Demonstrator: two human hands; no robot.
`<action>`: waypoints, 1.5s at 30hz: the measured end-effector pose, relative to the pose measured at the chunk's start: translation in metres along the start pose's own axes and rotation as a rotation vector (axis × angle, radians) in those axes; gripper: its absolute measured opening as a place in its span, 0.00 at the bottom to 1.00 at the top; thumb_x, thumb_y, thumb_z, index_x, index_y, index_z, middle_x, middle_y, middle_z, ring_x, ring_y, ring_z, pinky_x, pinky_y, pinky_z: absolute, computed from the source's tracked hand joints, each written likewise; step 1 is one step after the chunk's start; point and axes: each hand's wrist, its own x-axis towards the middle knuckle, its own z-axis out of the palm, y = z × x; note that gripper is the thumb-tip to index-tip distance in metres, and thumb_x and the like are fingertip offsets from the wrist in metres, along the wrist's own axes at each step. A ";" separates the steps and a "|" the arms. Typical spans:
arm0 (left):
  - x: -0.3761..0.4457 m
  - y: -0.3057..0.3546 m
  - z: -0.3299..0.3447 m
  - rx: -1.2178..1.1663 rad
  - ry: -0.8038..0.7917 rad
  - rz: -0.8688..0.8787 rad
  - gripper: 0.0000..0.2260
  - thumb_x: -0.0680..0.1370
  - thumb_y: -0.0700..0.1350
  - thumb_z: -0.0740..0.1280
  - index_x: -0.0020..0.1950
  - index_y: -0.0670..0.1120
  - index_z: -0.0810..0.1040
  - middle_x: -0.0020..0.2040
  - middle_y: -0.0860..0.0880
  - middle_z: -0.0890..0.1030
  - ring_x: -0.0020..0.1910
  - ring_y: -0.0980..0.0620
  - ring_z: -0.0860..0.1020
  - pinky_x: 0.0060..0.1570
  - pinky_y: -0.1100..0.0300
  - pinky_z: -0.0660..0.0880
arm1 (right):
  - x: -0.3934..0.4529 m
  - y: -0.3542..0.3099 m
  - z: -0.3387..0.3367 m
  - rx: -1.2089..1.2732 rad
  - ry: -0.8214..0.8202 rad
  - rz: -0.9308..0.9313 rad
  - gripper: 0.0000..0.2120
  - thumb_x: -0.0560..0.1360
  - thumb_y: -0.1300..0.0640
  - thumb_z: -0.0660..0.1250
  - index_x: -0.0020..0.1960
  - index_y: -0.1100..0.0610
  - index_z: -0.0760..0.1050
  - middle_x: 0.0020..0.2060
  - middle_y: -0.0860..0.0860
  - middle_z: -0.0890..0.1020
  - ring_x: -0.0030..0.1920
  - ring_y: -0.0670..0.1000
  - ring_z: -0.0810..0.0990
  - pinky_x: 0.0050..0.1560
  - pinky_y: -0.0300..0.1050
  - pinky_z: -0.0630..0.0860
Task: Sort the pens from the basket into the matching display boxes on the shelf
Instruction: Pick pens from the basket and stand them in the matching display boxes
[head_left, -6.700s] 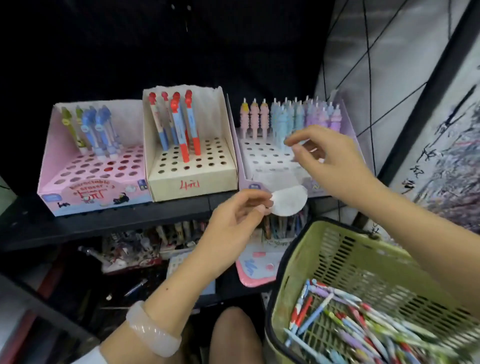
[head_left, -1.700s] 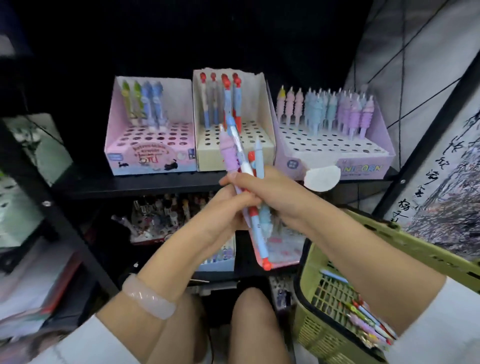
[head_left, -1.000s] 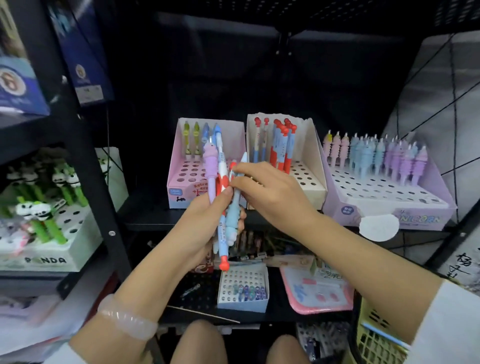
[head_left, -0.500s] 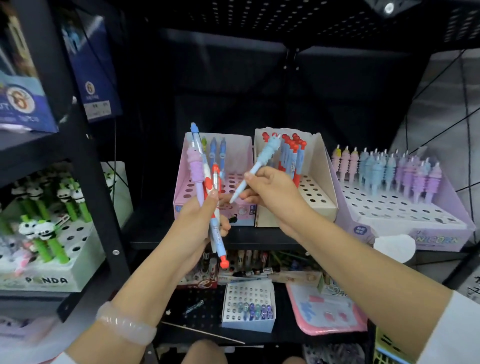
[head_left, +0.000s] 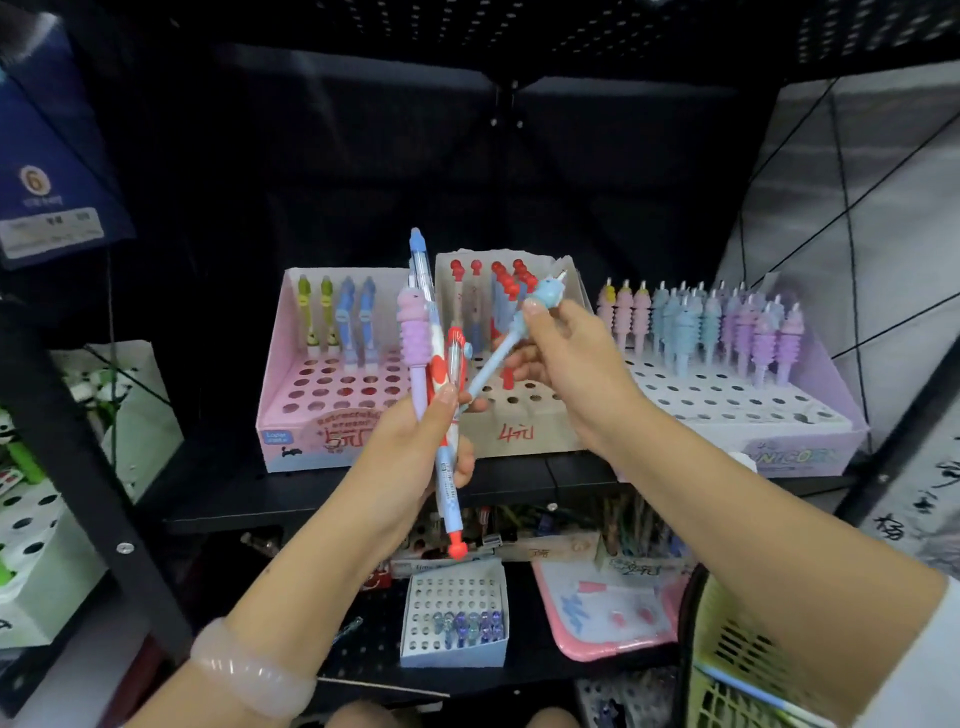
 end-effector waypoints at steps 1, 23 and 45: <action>0.002 -0.002 0.005 0.023 -0.018 -0.005 0.18 0.78 0.54 0.57 0.57 0.42 0.76 0.28 0.51 0.76 0.24 0.55 0.70 0.27 0.65 0.70 | 0.002 -0.002 -0.010 -0.015 0.022 -0.025 0.07 0.80 0.55 0.58 0.47 0.57 0.72 0.33 0.50 0.80 0.29 0.44 0.79 0.32 0.35 0.77; 0.042 -0.021 0.086 0.101 -0.128 0.001 0.12 0.80 0.49 0.56 0.50 0.43 0.73 0.32 0.53 0.74 0.25 0.55 0.70 0.25 0.63 0.68 | 0.062 0.014 -0.193 -1.037 0.351 -0.097 0.11 0.80 0.55 0.59 0.50 0.63 0.72 0.35 0.56 0.81 0.31 0.50 0.79 0.39 0.40 0.77; 0.032 -0.028 0.080 -0.026 -0.060 -0.017 0.09 0.79 0.48 0.58 0.47 0.44 0.74 0.31 0.53 0.77 0.23 0.56 0.69 0.22 0.65 0.67 | -0.006 0.005 -0.084 -0.336 -0.237 0.133 0.14 0.81 0.52 0.56 0.48 0.52 0.80 0.40 0.44 0.83 0.39 0.38 0.79 0.39 0.31 0.74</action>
